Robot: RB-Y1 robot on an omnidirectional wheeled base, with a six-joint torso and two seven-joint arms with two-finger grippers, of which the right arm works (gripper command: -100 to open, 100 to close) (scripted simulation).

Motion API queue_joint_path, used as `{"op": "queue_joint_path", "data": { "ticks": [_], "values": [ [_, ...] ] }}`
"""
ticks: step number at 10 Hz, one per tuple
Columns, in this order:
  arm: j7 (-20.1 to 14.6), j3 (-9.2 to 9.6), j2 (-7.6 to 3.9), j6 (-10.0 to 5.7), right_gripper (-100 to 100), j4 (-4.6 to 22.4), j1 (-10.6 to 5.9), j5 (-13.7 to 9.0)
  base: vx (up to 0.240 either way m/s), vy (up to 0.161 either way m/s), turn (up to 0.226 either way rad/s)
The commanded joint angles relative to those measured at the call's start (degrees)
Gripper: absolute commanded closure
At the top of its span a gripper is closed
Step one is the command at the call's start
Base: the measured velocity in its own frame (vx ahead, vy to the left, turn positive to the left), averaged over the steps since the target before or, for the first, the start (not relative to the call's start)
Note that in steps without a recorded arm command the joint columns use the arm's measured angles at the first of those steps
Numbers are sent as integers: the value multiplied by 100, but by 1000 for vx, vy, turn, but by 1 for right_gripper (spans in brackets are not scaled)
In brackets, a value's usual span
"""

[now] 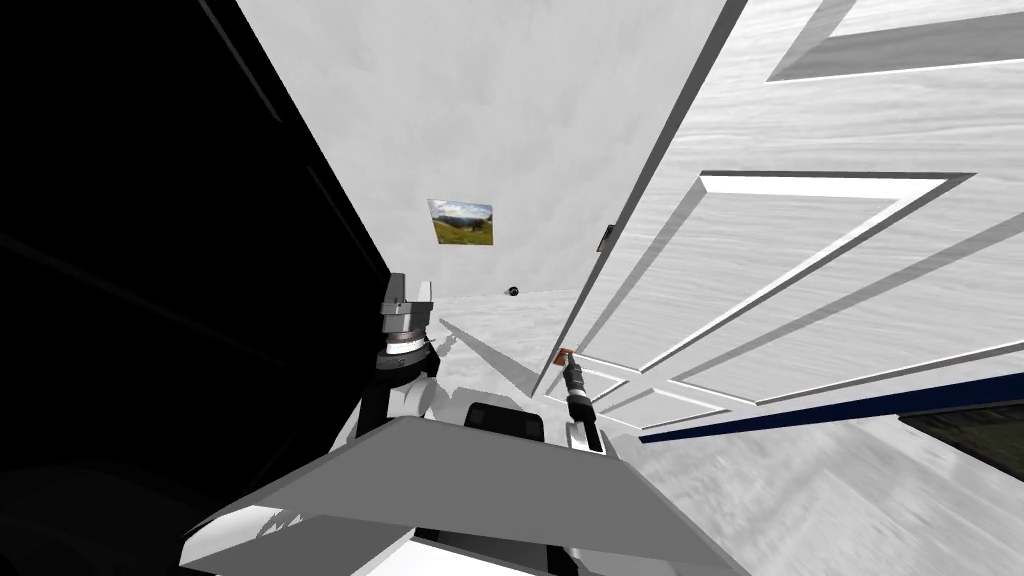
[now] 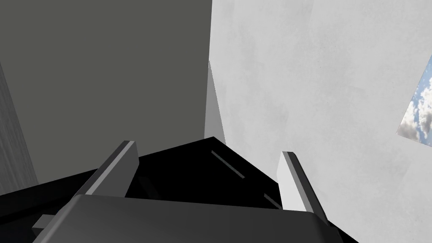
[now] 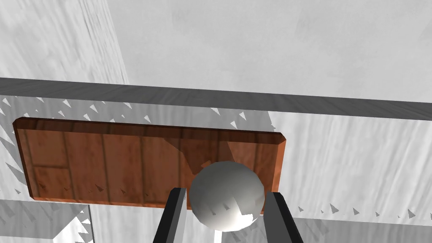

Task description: Push the door open

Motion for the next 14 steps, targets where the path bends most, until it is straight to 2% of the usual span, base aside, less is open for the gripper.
{"op": "queue_joint_path", "data": {
  "ticks": [1,5,9,10,14],
  "values": [
    [55,-178,-49,-30,100,81,-76,-83,134,90,-58],
    [224,-488,34,15,100,208,-201,-242,165,78,-68],
    [335,-690,98,45,100,290,-282,-345,196,81,-61],
    [324,-666,97,93,100,236,-238,-331,78,17,-21],
    [400,-880,56,79,100,257,-251,-438,168,25,-42]
  ]
}}
